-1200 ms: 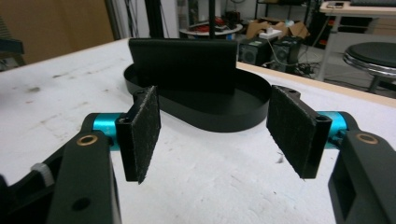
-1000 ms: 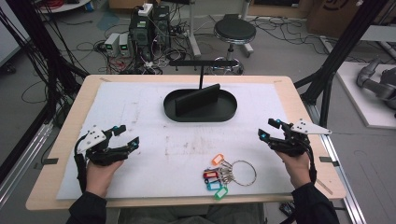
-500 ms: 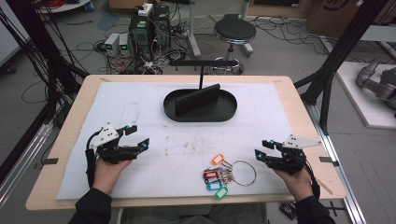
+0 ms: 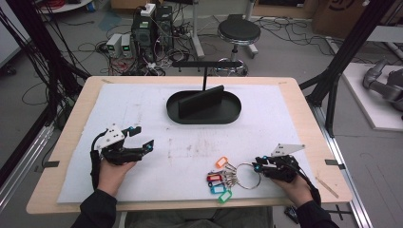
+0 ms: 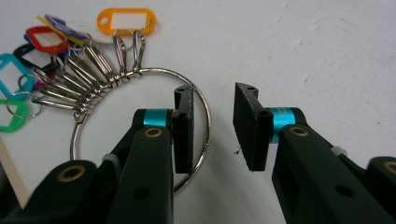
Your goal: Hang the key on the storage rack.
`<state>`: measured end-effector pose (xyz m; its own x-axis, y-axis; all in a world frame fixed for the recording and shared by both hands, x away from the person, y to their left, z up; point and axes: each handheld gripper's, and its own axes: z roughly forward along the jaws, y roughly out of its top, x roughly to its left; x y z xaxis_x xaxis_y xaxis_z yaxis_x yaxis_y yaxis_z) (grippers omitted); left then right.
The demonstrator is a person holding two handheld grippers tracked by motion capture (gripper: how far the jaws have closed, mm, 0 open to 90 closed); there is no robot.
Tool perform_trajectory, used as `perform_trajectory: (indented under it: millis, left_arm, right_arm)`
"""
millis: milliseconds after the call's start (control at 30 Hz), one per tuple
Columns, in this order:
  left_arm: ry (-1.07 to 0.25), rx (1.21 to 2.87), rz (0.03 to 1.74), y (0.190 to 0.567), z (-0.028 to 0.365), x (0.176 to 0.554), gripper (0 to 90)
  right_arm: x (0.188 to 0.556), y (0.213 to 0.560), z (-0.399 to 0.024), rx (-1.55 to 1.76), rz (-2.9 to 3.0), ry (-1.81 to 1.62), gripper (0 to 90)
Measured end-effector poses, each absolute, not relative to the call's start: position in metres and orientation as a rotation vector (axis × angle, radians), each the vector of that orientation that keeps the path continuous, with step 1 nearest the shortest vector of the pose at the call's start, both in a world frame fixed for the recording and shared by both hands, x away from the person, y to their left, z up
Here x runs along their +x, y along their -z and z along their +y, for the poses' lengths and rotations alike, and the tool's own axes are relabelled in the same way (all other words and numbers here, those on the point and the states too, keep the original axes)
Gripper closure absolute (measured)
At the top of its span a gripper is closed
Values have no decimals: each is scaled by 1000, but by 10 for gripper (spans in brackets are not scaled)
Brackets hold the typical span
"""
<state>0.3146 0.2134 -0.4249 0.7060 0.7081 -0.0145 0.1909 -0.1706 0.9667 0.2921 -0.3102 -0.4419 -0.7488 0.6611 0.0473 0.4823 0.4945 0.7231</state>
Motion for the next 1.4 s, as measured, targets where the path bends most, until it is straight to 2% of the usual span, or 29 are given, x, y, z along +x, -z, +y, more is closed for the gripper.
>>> perform_trajectory:
  millis: [367, 667, 867, 1400]
  left_arm:
    - [-523, 1717, 727, 425, 214, 313, 265]
    - [-528, 1713, 729, 428, 214, 315, 274]
    - [-556, 1691, 714, 422, 215, 308, 307]
    - [-581, 1689, 693, 423, 215, 297, 306]
  right_arm:
    - [296, 451, -307, 968, 2532, -1069, 873]
    - [301, 445, -306, 1031, 2477, -1086, 880]
    - [300, 425, -309, 1057, 2272, -1230, 882]
    - [294, 415, -295, 1070, 2213, -1434, 875]
